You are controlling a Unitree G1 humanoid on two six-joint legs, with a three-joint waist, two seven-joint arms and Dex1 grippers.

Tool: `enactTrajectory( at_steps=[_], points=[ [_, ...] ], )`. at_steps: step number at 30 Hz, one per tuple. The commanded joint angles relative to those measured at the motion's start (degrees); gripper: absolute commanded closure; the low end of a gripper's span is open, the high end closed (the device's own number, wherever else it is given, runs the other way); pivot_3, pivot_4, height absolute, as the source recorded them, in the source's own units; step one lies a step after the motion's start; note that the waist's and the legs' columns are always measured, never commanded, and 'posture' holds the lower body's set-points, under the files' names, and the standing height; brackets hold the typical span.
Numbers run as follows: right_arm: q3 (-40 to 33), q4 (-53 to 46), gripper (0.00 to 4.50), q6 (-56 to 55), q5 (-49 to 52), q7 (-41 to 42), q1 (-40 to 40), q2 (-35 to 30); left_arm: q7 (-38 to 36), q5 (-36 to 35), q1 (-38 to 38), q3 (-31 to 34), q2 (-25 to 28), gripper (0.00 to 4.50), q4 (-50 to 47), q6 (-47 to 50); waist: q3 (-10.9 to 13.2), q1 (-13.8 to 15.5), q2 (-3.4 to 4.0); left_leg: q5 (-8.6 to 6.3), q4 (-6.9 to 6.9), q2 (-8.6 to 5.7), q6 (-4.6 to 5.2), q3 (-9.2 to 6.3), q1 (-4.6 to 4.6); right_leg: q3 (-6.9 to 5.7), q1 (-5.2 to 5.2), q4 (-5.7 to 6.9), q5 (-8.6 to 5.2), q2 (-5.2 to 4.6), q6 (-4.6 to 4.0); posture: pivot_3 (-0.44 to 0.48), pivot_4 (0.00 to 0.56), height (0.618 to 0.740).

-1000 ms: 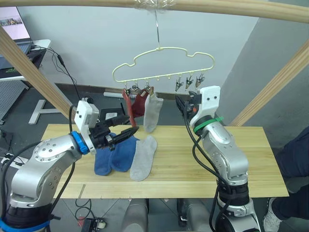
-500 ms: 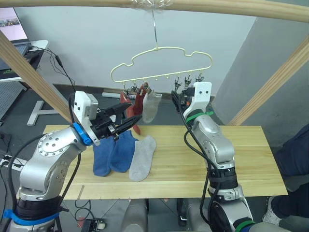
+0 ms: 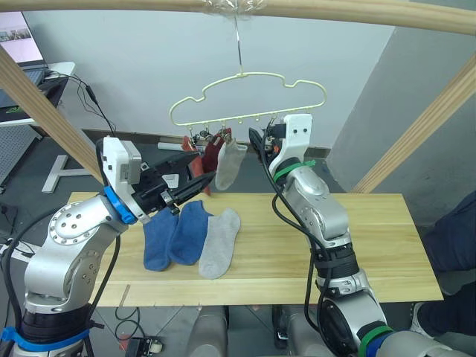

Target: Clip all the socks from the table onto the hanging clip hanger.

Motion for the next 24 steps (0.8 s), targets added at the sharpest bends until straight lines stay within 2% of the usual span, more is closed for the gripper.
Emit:
enactTrajectory(
  at_steps=[1,24],
  points=[
    [-0.1,-0.1,1.80,-2.3,1.0,-0.4,-3.0,3.0,0.4,0.3,-1.0,0.8,-0.4,1.87,-1.4,-1.8,0.0,0.0,0.00,0.00,0.00,0.00,0.00,0.00,0.00,0.00,0.00,0.00,0.00,0.00,0.00,0.202,0.234,0.740],
    [-0.6,1.2,1.80,-3.5,1.2,-0.3,-3.3,1.2,1.1,0.7,-4.6,-0.8,-2.6,1.87,0.2,-3.5,0.0,0.0,0.00,0.00,0.59,0.02,0.01,-0.05,0.11,0.06,0.00,0.74,-0.15,0.08,0.15,0.184,0.237,0.740]
  ],
)
